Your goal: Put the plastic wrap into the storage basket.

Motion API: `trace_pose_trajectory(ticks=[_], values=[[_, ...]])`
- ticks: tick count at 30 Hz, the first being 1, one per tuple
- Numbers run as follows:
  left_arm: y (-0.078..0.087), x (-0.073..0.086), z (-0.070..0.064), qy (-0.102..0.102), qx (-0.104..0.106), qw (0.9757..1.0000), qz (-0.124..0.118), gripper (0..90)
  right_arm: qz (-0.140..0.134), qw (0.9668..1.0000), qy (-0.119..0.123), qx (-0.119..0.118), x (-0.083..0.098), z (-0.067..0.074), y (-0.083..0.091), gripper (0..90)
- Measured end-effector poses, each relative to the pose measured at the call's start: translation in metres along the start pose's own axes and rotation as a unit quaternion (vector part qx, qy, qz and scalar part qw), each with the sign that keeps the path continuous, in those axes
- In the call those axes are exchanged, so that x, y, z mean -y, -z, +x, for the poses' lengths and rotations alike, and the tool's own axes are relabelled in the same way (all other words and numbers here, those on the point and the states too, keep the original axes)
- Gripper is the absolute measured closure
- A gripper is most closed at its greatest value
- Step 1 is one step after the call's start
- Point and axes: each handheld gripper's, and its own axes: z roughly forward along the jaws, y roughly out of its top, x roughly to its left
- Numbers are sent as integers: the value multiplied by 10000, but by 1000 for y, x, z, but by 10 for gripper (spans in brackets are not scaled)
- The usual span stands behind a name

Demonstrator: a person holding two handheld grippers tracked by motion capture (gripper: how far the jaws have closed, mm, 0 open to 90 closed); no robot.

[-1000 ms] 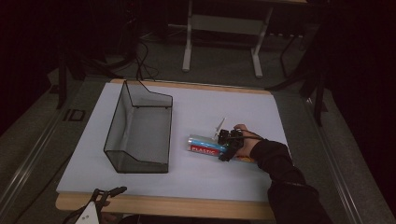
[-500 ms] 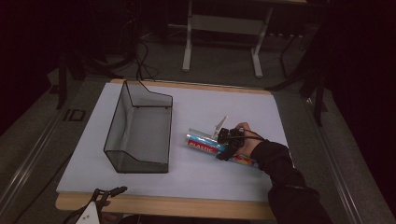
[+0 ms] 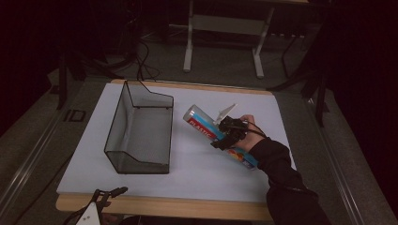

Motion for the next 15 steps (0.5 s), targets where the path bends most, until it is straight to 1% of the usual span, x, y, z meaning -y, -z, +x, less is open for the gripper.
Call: trace_pose_trajectory(ticks=[1, 3, 4, 7, 12, 13, 15], values=[[0, 0, 0, -1, -1, 10000, 4, 27, -62, 10000, -70, 26, -2, 0, 2, 314], [0, 0, 0, -6, 2, 10000, 5, 27, -110, 9999, -114, 19, -5, 0, 4, 314], [0, 0, 0, -8, 1, 10000, 6, 27, -260, 9995, -201, 23, -9, 0, 7, 314], [0, 0, 0, -3, 3, 10000, 4, 27, -506, 9982, -330, -59, -16, 1, 13, 315], [0, 0, 0, -11, 6, 10000, 8, 27, -944, 9945, -420, -170, -28, 6, 23, 316], [0, 0, 0, -22, 6, 10000, 6, 27, -1014, 9938, -431, -155, -30, 7, 25, 315], [0, 0, 0, -12, 11, 10000, 6, 27, -1247, 9912, -417, -151, -37, 11, 31, 315]])
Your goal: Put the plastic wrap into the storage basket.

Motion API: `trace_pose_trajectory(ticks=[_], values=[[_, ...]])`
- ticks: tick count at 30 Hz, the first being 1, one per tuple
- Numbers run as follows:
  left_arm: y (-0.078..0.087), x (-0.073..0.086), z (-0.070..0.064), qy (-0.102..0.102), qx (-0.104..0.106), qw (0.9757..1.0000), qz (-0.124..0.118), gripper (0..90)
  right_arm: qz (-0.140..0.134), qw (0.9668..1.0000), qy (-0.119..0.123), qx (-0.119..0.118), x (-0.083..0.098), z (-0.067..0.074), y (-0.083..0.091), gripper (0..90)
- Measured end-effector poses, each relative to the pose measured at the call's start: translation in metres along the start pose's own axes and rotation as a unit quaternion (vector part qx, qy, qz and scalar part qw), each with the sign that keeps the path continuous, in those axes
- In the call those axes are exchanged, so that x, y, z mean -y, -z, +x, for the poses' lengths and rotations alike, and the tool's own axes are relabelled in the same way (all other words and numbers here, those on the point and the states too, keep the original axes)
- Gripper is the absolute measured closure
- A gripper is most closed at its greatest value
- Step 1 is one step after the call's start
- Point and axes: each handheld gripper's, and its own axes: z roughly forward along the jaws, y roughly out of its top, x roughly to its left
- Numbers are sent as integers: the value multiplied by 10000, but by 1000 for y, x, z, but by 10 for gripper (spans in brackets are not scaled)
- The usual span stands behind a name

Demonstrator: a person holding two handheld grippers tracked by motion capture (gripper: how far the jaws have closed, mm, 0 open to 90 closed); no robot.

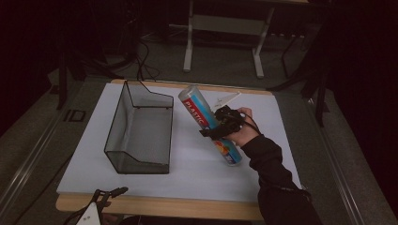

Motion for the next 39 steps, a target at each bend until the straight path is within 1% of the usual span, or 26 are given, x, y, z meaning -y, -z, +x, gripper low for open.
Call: trace_pose_trajectory(ticks=[1, 3, 6, 9, 11, 12, 13, 14, 16, 17, 19, 20, 21, 23, 26, 29, 30, 31, 32, 33, 34, 35, 36, 37, 38, 39], values=[[0, 0, 0, 8, 4, 10000, -3, 27, -98, 9999, -20, 11, -3, 2, 1, 315], [0, 0, 0, -1, 4, 10000, -7, 27, -423, 9991, -37, 63, -10, 8, 6, 315], [0, 0, 0, -16, 11, 10000, 1, 27, -797, 9968, -86, -13, -22, 15, 12, 315], [0, 0, -1, -13, 16, 10000, -7, 27, -1065, 9941, -209, -32, -36, 22, 16, 316], [0, 0, -1, -11, 15, 10000, -9, 27, -1132, 9933, -244, 3, -40, 24, 17, 315], [0, 0, -1, -11, 15, 10000, -16, 27, -1346, 9904, -308, 104, -52, 31, 19, 316], [0, 0, -1, -12, 13, 10000, -16, 27, -1346, 9904, -308, 104, -52, 31, 19, 316], [0, 0, -1, -17, 18, 10000, -17, 27, -1471, 9882, -405, 146, -60, 36, 19, 315], [0, 0, -1, -16, 19, 10000, -19, 27, -1611, 9854, -525, 158, -68, 40, 19, 316], [0, 0, -1, -16, 22, 10000, -14, 27, -1641, 9847, -567, 135, -72, 43, 19, 316], [0, 0, -1, -28, 28, 10000, -22, 27, -1793, 9815, -662, 71, -79, 47, 17, 316], [0, 0, -1, -28, 28, 10000, -22, 27, -1793, 9815, -662, 71, -79, 47, 17, 316], [1, 0, -1, -27, 31, 10000, -21, 27, -1872, 9793, -764, -6, -86, 52, 14, 316], [1, 0, -1, -28, 34, 10000, -16, 27, -1908, 9786, -776, -17, -89, 54, 12, 316], [1, 0, -1, -29, 34, 10000, -19, 27, -1952, 9777, -771, 4, -99, 64, 5, 316], [1, 0, -1, -25, 42, 10000, -18, 27, -2023, 9758, -833, 52, -104, 69, 1, 316], [1, 0, -1, -28, 44, 10000, -19, 27, -2098, 9727, -987, 65, -108, 73, -3, 316], [1, 0, -1, -22, 51, 10000, -26, 27, -2138, 9709, -1082, 58, -110, 74, -5, 316], [1, 0, -1, -34, 48, 10000, -20, 27, -2138, 9709, -1082, 58, -110, 74, -5, 316], [1, 0, -1, -47, 51, 10000, -12, 27, -2271, 9647, -1330, 34, -113, 76, -11, 316], [1, 0, -1, -47, 51, 10000, -12, 27, -2271, 9647, -1330, 34, -113, 76, -11, 316], [1, 0, -1, -47, 56, 10000, -12, 27, -2310, 9620, -1459, 0, -113, 76, -14, 316], [1, 0, -1, -47, 67, 10000, -8, 27, -2444, 9538, -1746, -17, -113, 77, -21, 316], [1, 0, -1, -53, 73, 10000, -5, 27, -2444, 9538, -1746, -17, -113, 77, -21, 316], [0, 0, -1, -66, 84, 9999, 5, 27, -2499, 9488, -1931, 10, -112, 77, -28, 316], [0, 0, -1, -66, 84, 9999, 5, 27, -2499, 9488, -1931, 10, -112, 77, -28, 316]])
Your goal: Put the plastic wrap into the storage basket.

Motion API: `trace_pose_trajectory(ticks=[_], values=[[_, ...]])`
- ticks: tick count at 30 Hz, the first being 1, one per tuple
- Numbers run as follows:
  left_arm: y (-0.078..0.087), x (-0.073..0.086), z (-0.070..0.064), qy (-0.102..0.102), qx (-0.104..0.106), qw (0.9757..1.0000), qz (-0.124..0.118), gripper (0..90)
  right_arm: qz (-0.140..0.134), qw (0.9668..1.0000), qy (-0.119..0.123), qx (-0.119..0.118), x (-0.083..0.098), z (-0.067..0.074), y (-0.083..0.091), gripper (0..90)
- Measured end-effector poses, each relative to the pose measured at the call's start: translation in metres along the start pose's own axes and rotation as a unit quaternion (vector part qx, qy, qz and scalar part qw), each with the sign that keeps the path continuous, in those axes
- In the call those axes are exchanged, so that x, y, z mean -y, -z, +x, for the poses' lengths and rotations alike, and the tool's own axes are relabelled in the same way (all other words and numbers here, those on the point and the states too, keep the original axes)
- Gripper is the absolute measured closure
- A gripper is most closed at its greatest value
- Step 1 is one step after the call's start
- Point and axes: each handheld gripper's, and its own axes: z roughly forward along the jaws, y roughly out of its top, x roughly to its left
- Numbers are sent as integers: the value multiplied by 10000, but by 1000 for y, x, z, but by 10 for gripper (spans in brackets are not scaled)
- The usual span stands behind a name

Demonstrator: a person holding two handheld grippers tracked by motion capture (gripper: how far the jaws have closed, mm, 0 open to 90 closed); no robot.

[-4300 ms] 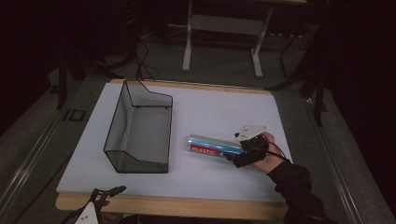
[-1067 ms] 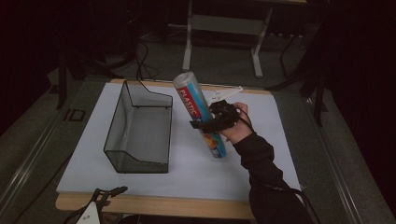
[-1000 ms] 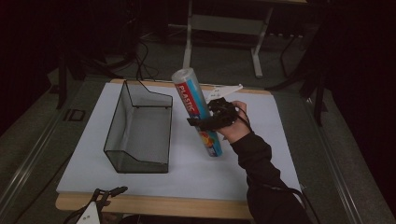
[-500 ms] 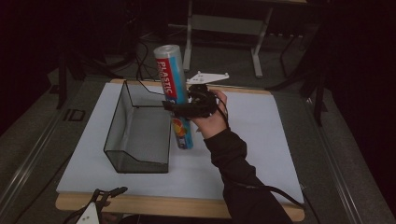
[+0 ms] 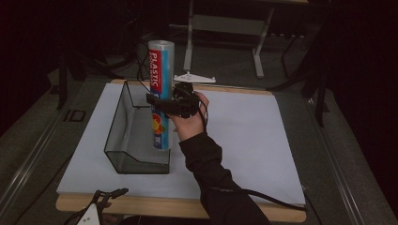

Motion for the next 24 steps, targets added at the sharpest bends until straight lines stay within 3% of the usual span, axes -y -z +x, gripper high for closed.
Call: trace_pose_trajectory(ticks=[2, 6, 11, 16, 17, 20, 21, 24], values=[[0, 0, -1, 7, 13, 10000, -16, 27, -46, 9998, -97, 195, 9, 0, -8, 315], [1, 0, -1, 18, 11, 10000, -25, 27, 29, 9996, -219, 187, 18, -3, -16, 315], [0, 0, -1, 4, 27, 10000, -10, 27, 103, 9982, -367, 469, 39, -9, -31, 315], [0, 0, -1, 2, 28, 10000, -2, 27, 290, 9966, -631, 437, 52, -15, -39, 315], [1, 0, -1, 6, 27, 10000, -11, 27, 428, 9956, -586, 600, 57, -15, -42, 315], [1, 0, -1, 3, 27, 10000, -17, 27, 520, 9941, -651, 700, 61, -15, -44, 315], [0, 0, -1, 12, 33, 10000, -14, 27, 630, 9919, -861, 690, 67, -18, -45, 315], [0, 0, -1, 11, 38, 10000, -4, 27, 748, 9885, -1022, 830, 71, -21, -46, 315]])
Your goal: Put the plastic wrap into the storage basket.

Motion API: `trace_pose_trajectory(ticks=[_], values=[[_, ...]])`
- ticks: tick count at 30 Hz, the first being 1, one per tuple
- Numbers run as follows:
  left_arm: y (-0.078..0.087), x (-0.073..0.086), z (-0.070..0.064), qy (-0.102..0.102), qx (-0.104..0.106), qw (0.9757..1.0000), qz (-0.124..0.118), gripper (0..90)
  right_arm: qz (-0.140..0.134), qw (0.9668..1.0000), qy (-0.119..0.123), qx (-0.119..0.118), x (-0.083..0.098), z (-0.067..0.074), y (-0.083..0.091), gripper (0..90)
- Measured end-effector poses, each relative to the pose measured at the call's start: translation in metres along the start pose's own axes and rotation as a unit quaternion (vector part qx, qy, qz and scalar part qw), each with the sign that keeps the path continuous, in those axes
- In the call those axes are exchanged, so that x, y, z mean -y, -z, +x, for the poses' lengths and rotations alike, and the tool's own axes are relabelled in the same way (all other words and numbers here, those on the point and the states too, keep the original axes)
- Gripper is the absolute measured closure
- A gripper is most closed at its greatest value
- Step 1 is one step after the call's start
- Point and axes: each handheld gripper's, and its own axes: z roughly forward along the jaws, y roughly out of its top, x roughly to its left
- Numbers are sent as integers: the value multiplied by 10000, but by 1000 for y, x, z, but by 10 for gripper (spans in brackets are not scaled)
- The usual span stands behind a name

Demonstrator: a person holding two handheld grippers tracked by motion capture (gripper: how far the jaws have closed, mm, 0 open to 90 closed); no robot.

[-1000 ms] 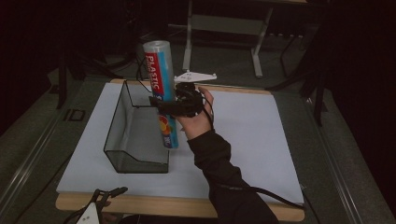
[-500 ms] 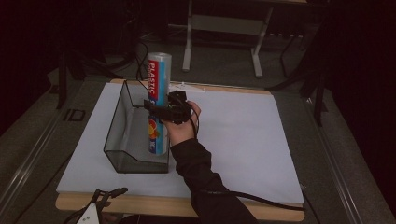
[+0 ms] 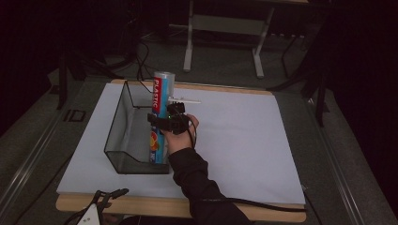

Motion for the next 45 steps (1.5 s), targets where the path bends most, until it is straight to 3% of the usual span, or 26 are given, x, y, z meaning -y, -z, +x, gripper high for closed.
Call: trace_pose_trajectory(ticks=[5, 8, 16, 21, 23, 26, 29, 39, 43, 45], values=[[0, 0, 0, -7, -4, 10000, 9, 27, 104, 9997, -189, 124, 3, -5, -5, 315], [-1, 0, 0, -14, 3, 10000, 24, 27, 142, 9997, -165, 132, 2, -5, -7, 315], [-1, 1, 0, -8, 34, 10000, 46, 27, -173, 9985, -442, 262, 5, -15, -24, 314], [-1, 0, -1, -29, 36, 10000, 56, 27, -184, 9976, -581, 334, 5, -21, -33, 312], [-1, 0, 0, -32, 33, 10000, 53, 27, -211, 9965, -657, 464, 6, -22, -39, 311], [-1, 0, 0, -38, 39, 10000, 52, 27, -93, 9970, -601, 486, 6, -20, -46, 311], [0, 0, -1, -43, 49, 10000, 39, 27, 27, 9965, -498, 666, 10, -19, -55, 310], [1, 0, -2, -72, 71, 9999, 44, 27, 251, 9928, -660, 964, 18, -26, -72, 299], [0, 0, -2, -83, 73, 9999, 77, 27, 523, 9908, -630, 1081, 18, -30, -77, 287], [0, 0, -2, -85, 76, 9999, 82, 27, 521, 9907, -600, 1104, 17, -29, -77, 284]])
